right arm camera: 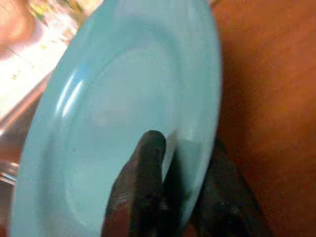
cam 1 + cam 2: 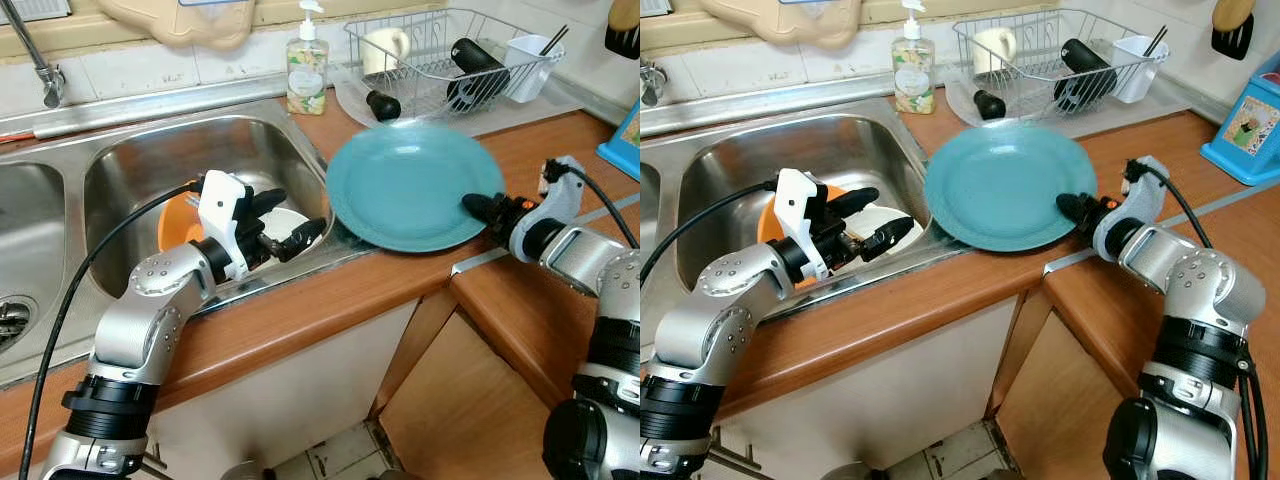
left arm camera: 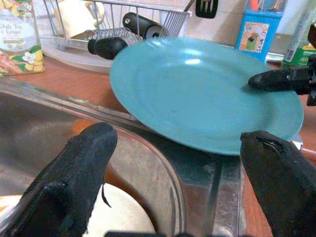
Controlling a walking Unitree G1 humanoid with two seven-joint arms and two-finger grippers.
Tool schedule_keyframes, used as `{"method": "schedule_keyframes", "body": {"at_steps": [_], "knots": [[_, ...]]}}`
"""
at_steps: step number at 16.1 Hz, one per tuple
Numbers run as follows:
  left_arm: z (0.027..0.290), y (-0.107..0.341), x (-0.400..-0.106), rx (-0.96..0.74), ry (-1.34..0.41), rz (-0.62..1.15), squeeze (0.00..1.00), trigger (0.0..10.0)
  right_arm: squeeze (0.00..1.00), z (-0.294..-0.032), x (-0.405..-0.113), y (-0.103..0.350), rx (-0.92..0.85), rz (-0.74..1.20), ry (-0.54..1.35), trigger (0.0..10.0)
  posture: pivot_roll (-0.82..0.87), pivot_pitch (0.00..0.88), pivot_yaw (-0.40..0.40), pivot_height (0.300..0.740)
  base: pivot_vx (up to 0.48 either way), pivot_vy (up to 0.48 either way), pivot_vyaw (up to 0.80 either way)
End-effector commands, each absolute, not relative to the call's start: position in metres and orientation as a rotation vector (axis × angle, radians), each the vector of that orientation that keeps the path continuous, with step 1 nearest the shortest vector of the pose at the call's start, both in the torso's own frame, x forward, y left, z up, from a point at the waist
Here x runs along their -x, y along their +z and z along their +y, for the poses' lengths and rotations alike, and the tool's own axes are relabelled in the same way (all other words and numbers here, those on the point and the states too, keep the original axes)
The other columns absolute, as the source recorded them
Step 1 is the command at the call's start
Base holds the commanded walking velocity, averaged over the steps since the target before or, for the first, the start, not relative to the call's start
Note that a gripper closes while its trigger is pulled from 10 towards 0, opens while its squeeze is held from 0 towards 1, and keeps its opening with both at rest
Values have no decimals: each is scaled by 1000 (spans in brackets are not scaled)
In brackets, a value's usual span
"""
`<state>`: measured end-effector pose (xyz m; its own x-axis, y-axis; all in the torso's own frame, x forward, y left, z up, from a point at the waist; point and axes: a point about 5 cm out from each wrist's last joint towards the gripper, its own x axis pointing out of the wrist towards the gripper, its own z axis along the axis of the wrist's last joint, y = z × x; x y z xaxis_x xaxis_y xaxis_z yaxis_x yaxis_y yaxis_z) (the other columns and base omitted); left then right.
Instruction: Kitchen organization
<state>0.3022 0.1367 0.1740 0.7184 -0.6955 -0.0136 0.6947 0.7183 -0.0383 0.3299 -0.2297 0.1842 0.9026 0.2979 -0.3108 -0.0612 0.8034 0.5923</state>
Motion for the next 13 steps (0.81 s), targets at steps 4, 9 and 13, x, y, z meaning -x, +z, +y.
{"method": "schedule_keyframes", "body": {"at_steps": [4, 9, 13], "knots": [[142, 184, -306, 98, -705, 0, 0, 10000, 0, -221, -335, 208, -682, 302, 270, 0, -163, 0, 0, 740, 0, 0, 0], [146, 187, -316, 220, -645, -9, 1000, 10000, 0, -203, -334, 231, -725, 182, 420, 0, -161, 0, 1, 740, 0, 0, 0], [151, 190, -324, 332, -606, -48, 0, 10000, 0, -184, -327, 249, -770, 82, 579, 0, -155, 0, 9, 740, 0, 0, 0]]}}
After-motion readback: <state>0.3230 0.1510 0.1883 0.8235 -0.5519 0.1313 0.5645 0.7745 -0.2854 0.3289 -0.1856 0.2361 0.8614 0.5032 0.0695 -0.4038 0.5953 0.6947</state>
